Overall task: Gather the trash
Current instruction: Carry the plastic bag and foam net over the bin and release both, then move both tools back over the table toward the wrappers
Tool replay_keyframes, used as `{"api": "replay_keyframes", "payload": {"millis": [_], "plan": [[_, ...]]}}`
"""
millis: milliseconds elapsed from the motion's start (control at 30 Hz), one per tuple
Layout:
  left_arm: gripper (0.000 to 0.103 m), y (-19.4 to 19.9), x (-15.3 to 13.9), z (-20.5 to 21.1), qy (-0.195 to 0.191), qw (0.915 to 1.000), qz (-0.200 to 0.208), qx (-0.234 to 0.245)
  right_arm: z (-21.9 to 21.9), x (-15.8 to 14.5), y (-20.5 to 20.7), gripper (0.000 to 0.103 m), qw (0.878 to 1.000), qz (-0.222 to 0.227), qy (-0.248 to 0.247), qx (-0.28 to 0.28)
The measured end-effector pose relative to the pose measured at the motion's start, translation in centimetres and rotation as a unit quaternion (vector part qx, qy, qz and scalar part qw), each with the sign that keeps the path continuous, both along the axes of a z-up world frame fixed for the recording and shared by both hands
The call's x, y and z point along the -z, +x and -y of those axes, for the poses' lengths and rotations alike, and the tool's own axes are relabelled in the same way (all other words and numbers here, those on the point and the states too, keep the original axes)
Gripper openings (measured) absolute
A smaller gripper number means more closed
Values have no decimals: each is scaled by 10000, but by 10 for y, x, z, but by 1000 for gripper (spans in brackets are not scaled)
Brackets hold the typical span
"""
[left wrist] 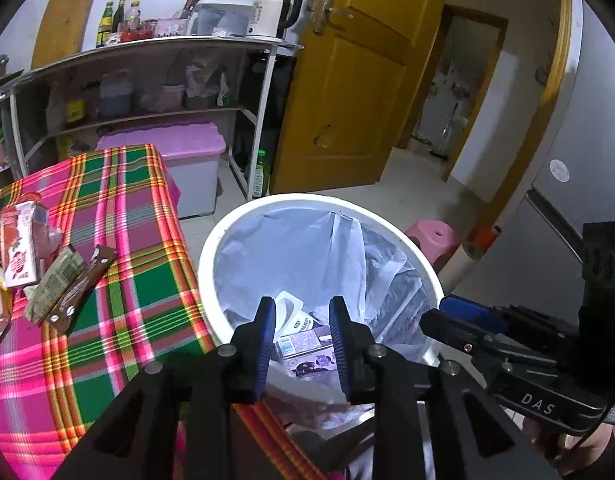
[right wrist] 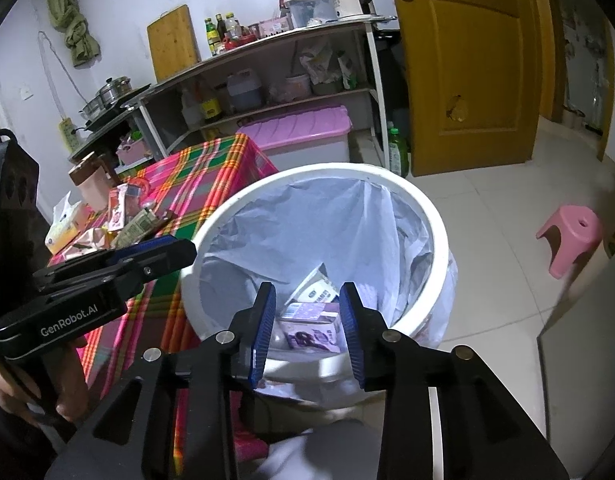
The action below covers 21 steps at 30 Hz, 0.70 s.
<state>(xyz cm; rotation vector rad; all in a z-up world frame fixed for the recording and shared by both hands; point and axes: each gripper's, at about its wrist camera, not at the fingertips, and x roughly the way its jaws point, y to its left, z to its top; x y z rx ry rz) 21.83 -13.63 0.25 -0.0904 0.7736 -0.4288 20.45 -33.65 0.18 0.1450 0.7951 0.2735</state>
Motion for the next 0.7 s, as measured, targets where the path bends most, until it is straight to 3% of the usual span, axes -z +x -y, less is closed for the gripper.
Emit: {"api": "replay_keyframes", "payload": {"millis": [700], "plan": [[27,-62,-22,-63,3,9980,280,-575,-64,-26,-35,42,9968,360,-35,-719]]}}
